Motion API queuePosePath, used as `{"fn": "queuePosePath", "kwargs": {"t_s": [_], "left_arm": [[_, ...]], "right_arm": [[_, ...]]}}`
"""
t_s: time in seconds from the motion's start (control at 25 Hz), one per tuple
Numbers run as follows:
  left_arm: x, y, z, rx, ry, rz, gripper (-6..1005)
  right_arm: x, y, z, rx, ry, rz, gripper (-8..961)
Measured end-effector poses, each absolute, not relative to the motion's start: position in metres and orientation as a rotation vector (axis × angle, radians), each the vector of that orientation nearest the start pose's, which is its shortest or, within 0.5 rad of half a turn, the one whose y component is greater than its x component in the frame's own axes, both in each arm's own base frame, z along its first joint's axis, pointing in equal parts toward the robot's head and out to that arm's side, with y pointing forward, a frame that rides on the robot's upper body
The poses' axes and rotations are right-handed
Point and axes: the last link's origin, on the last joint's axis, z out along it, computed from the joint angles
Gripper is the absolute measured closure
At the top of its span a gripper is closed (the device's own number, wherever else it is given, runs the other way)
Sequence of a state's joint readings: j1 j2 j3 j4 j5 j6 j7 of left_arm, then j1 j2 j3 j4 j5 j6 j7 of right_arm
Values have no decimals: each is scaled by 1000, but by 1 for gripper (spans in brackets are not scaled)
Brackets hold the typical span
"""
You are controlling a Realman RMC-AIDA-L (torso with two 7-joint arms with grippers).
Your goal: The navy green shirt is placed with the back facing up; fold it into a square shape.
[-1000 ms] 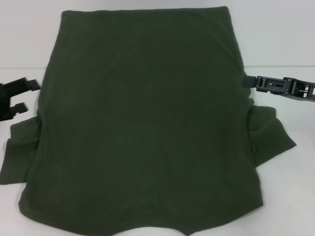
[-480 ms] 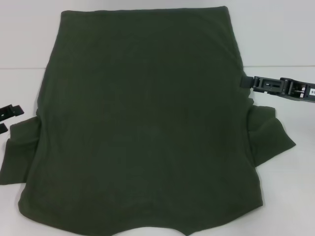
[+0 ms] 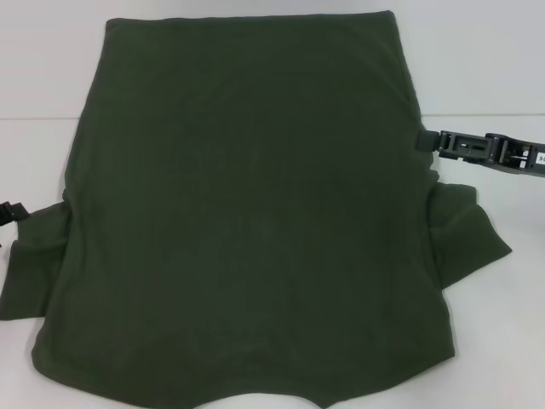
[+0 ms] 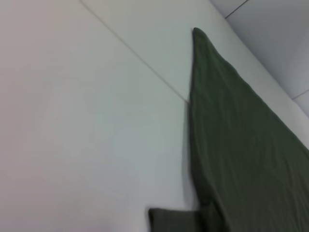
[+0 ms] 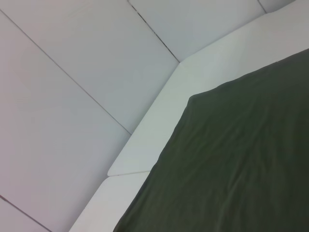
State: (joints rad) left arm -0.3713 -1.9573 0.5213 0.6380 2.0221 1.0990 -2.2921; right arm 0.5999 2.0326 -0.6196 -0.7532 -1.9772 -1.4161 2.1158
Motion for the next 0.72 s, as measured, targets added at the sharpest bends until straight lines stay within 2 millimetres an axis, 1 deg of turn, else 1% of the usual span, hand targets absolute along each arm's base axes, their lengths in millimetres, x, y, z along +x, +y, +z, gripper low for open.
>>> {"fn": "queuePosePath", "kwargs": {"t_s": [0.2, 0.72], "left_arm": [[-401, 326, 84, -1543, -1814, -710, 129], [-396, 331, 75, -1573, -1832, -687, 128]], "right_arm": [[252, 384, 52, -2296, 1405, 855, 89], [256, 381, 55, -2276, 1415, 874, 93]]}}
